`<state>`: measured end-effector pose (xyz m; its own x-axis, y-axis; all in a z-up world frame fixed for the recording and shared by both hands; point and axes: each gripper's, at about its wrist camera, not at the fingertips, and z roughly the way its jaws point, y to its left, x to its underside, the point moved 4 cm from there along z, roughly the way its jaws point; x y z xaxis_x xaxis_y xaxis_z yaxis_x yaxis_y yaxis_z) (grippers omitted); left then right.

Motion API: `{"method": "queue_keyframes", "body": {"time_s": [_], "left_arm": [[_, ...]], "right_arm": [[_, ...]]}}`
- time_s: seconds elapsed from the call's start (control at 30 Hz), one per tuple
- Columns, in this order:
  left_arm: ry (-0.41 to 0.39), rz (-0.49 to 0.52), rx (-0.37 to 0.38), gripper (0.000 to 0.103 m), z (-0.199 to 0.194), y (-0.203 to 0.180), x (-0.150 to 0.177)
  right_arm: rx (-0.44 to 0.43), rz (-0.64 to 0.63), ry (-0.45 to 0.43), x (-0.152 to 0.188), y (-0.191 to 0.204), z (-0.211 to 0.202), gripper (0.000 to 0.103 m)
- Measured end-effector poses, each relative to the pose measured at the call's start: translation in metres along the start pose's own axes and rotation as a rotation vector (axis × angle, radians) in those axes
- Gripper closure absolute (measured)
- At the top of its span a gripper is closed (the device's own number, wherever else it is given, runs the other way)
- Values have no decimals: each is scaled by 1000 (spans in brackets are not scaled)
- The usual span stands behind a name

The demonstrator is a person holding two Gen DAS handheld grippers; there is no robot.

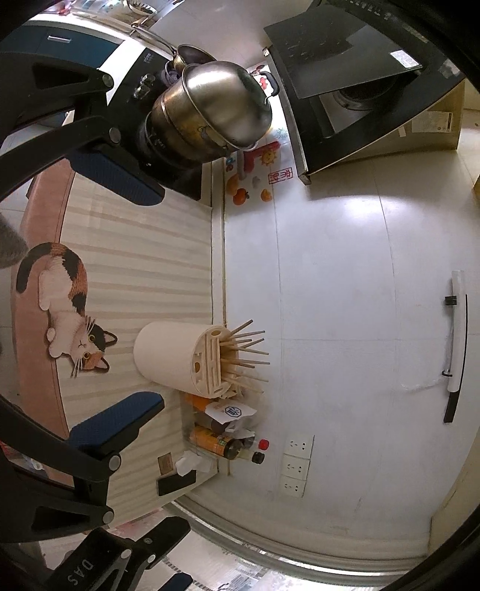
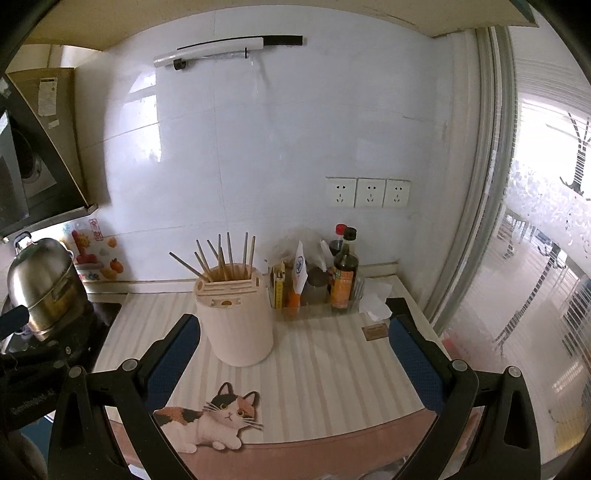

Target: Organize utensils

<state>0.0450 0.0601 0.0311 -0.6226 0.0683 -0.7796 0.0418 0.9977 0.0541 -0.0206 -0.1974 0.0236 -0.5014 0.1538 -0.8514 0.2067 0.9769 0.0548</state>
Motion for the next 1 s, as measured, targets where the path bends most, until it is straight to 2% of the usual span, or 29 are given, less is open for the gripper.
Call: {"method": "queue_keyframes", "body": {"time_s": [0.4,1.0], "left_arm": [[7,-41,-30,0,4,-7,-4],[23,-17,-27,0,13,-12,-3]], "right_arm": [[-33,-30,12,-12,-9,13,0],[-40,-42,51,-12,-13,34,0]]}}
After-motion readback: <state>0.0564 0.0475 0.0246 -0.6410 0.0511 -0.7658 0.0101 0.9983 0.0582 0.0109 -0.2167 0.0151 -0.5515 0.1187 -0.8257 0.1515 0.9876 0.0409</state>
